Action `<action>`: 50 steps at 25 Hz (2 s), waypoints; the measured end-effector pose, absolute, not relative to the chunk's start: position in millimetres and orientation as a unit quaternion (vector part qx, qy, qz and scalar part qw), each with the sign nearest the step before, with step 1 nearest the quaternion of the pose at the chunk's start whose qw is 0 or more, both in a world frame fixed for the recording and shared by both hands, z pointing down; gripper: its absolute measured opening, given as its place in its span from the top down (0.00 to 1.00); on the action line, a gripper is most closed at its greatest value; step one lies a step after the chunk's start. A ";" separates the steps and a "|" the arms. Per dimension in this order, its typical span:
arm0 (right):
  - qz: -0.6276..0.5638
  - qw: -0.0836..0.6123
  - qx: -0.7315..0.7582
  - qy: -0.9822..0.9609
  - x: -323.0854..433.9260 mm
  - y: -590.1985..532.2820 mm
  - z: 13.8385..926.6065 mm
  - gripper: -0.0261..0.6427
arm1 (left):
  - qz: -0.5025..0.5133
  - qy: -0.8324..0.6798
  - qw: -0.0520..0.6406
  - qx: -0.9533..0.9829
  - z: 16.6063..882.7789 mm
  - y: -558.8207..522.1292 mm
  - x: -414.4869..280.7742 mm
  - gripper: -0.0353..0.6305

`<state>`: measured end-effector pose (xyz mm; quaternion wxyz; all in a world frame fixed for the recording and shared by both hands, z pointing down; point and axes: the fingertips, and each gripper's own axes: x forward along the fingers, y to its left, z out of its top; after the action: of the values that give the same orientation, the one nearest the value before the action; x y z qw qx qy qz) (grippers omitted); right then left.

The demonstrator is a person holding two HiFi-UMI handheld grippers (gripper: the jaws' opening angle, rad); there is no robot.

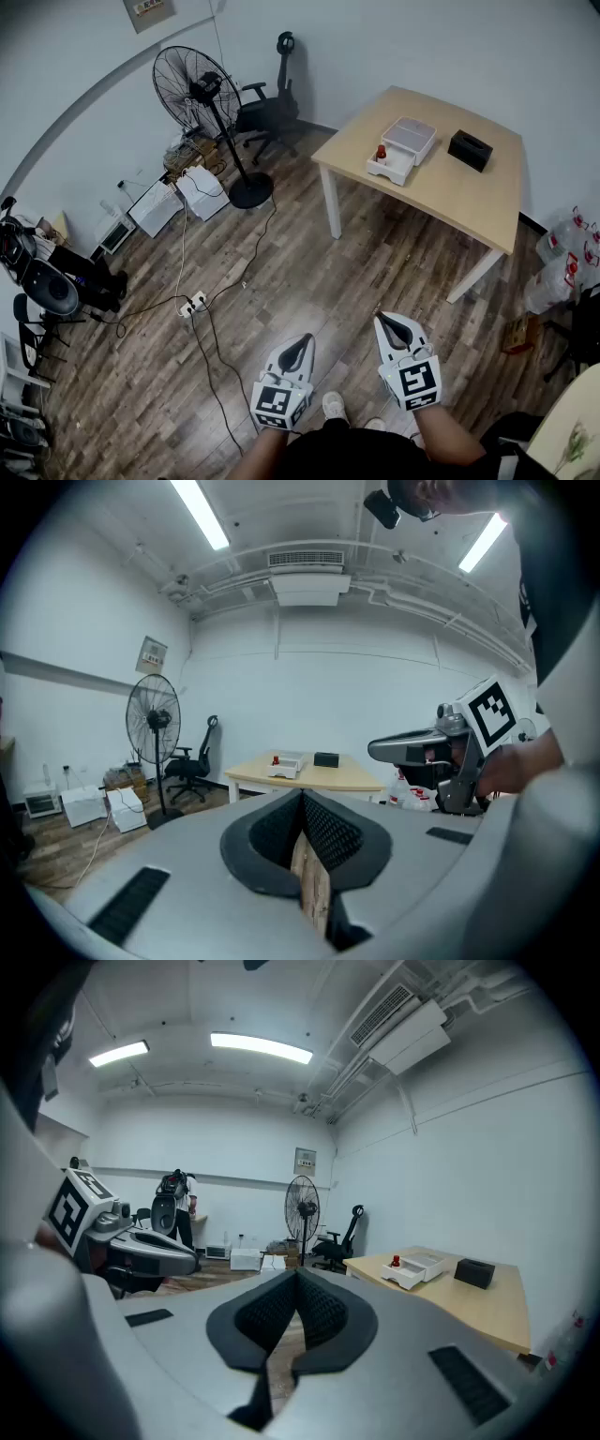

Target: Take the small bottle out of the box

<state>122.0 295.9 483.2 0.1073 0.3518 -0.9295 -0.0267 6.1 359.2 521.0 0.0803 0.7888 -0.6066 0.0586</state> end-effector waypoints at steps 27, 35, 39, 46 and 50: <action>-0.017 0.081 0.361 -0.929 112.8 268.3 471.0 0.94 | 0.032 -0.596 0.056 0.801 498.1 329.1 -49.3 0.93; 0.012 0.066 0.365 -0.929 104.4 238.5 473.5 0.94 | 0.024 -0.587 0.066 0.807 507.0 297.3 -62.4 0.93; 0.014 0.060 0.360 -0.931 89.7 205.6 464.8 0.94 | 0.021 -0.591 0.062 0.804 501.3 265.6 -72.9 0.93; 0.011 0.049 0.351 -0.935 77.4 133.0 455.7 0.94 | 0.029 -0.588 0.053 0.807 490.4 194.4 -76.3 0.93; 0.012 0.051 0.341 -0.939 80.1 84.5 462.6 0.94 | 0.038 -0.592 0.050 0.803 492.6 150.5 -72.2 0.93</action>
<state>80.1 84.5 462.6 0.0510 0.3411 -0.9385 0.0122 -72.2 150.5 492.6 0.0502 0.8035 -0.5920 0.0380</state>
